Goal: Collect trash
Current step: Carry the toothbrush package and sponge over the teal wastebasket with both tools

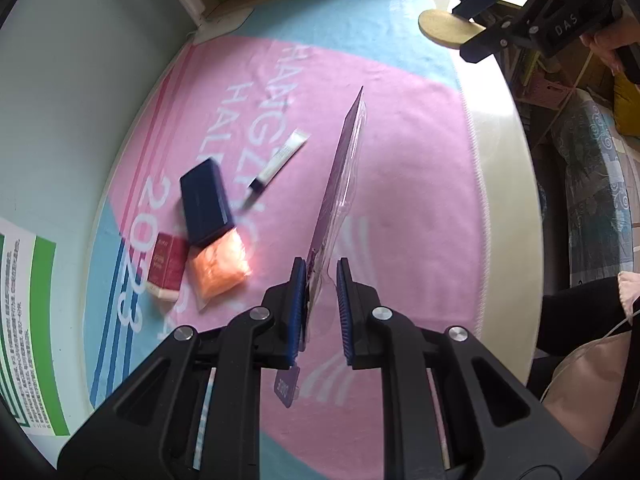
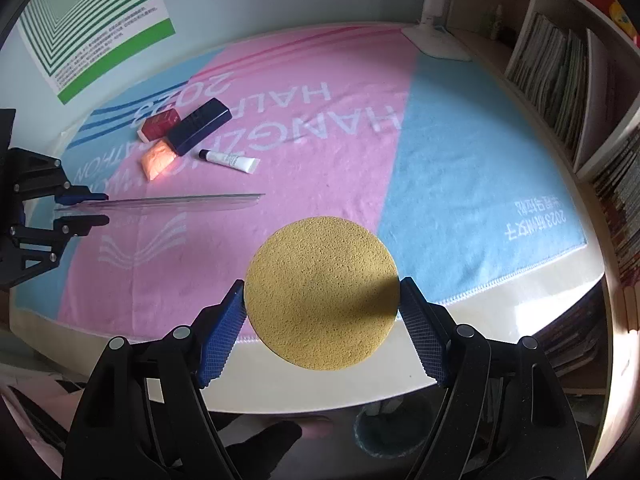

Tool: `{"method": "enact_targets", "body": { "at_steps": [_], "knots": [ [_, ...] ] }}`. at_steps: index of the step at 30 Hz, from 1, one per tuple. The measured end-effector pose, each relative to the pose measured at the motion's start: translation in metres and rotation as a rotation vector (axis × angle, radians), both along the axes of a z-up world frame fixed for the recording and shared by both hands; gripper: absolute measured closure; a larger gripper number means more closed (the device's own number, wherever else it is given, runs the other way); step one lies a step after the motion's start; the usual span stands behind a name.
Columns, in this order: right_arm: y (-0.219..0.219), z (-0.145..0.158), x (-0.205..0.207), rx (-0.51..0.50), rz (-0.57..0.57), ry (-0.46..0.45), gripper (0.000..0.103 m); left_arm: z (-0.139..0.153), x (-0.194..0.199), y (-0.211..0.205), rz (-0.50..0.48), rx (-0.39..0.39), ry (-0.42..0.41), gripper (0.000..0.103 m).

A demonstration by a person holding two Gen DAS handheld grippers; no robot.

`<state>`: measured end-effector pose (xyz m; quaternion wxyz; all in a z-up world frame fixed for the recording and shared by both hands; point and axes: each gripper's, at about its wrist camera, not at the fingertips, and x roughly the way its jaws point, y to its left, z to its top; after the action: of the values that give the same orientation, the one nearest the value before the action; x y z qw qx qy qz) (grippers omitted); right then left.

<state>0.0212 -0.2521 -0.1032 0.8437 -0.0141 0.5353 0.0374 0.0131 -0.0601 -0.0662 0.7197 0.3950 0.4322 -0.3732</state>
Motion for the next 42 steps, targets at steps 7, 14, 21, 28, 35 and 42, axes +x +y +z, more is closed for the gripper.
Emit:
{"method": "enact_targets", "body": {
  "at_steps": [7, 14, 21, 28, 35, 42],
  "knots": [
    [-0.039, 0.005, -0.047, 0.005, -0.048, -0.016, 0.027, 0.009, -0.035, -0.050, -0.059, -0.015, -0.004, 0.089],
    [-0.092, 0.001, -0.110, 0.023, -0.162, -0.017, 0.027, 0.004, -0.073, -0.110, -0.161, 0.007, 0.008, 0.089],
    [-0.143, -0.013, -0.183, 0.049, -0.297, 0.006, 0.027, -0.004, -0.116, -0.171, -0.286, 0.029, 0.019, 0.089],
    [-0.181, -0.036, -0.253, 0.098, -0.434, 0.040, 0.027, -0.027, -0.158, -0.228, -0.395, 0.066, 0.059, 0.089],
    [-0.205, -0.063, -0.306, 0.154, -0.541, 0.073, 0.027, -0.056, -0.196, -0.277, -0.503, 0.122, 0.113, 0.089],
    [-0.219, -0.093, -0.334, 0.221, -0.599, 0.117, 0.027, -0.094, -0.227, -0.314, -0.561, 0.201, 0.155, 0.089]
  ]
}}
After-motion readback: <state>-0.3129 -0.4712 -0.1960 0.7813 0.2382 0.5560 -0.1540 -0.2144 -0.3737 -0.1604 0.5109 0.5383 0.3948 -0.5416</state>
